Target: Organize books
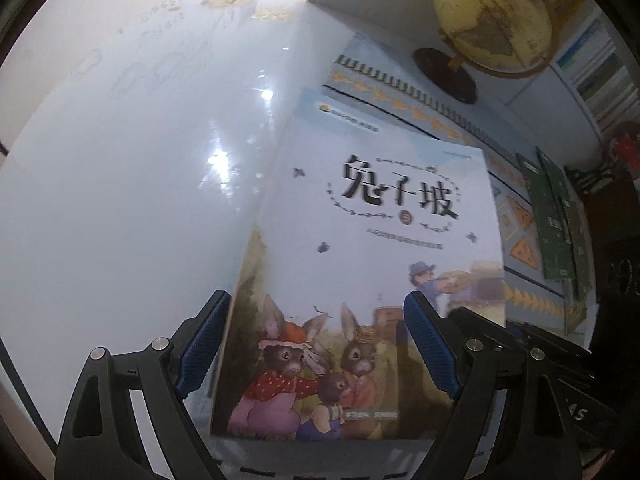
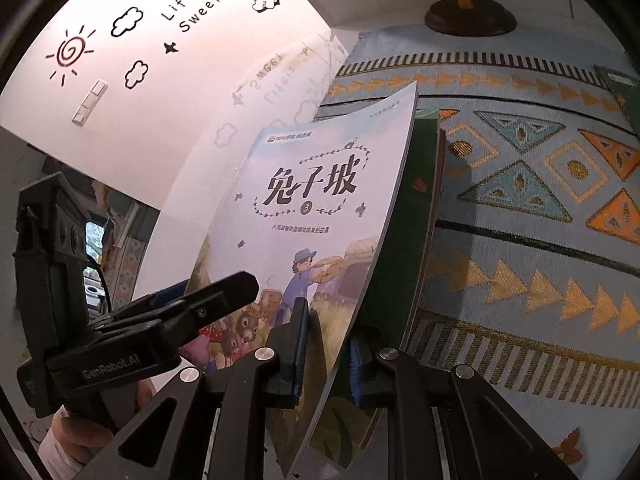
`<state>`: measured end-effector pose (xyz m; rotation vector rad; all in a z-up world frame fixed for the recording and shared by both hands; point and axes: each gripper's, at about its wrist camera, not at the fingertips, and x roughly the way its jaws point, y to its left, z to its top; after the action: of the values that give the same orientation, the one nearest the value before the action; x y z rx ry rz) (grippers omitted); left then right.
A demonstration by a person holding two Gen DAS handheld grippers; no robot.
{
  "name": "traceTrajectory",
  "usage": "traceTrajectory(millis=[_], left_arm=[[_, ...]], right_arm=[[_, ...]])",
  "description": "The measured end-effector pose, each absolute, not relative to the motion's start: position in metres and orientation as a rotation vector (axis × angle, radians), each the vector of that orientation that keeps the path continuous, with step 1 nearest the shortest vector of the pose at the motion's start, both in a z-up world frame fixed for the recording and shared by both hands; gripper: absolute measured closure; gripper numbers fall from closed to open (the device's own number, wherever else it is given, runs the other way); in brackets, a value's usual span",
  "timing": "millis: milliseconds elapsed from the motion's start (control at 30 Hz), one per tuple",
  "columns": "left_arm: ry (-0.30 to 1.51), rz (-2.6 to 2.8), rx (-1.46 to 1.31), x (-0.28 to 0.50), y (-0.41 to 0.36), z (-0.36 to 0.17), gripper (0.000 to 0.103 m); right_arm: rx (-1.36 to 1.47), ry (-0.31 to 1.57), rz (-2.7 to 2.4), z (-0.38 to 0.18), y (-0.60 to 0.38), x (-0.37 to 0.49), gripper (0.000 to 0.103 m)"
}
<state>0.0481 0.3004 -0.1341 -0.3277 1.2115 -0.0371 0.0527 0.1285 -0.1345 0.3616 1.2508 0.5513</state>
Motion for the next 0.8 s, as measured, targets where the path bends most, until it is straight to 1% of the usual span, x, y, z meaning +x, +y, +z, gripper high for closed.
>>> traceTrajectory(millis=[67,233,367,533,633,800], left_arm=[[1.209,-0.023,-0.33,0.047,0.303,-0.132,0.018],[1.206,0.063,-0.235,0.043,0.293,-0.117,0.018],[1.193,0.088,-0.223,0.038,0.275,-0.102,0.018],[1.155,0.059,-0.16,0.041,0.232,-0.07,0.018],[1.133,0.033,-0.163,0.04,0.203,-0.049,0.018],[1.095,-0.097,-0.177,0.042,0.148,-0.021,0.018]], right_arm=[[0.381,1.262,0.546,-0.135,0.126,0.054,0.082],[0.321,1.292,0.442,-0.126,0.116,0.054,0.082],[0.301,1.287,0.371,-0.115,0.092,0.055,0.082],[0.324,1.268,0.386,-0.092,0.048,0.053,0.082],[0.367,1.242,0.426,-0.077,0.014,0.047,0.082],[0.355,1.167,0.396,-0.049,-0.05,0.027,0.082]])
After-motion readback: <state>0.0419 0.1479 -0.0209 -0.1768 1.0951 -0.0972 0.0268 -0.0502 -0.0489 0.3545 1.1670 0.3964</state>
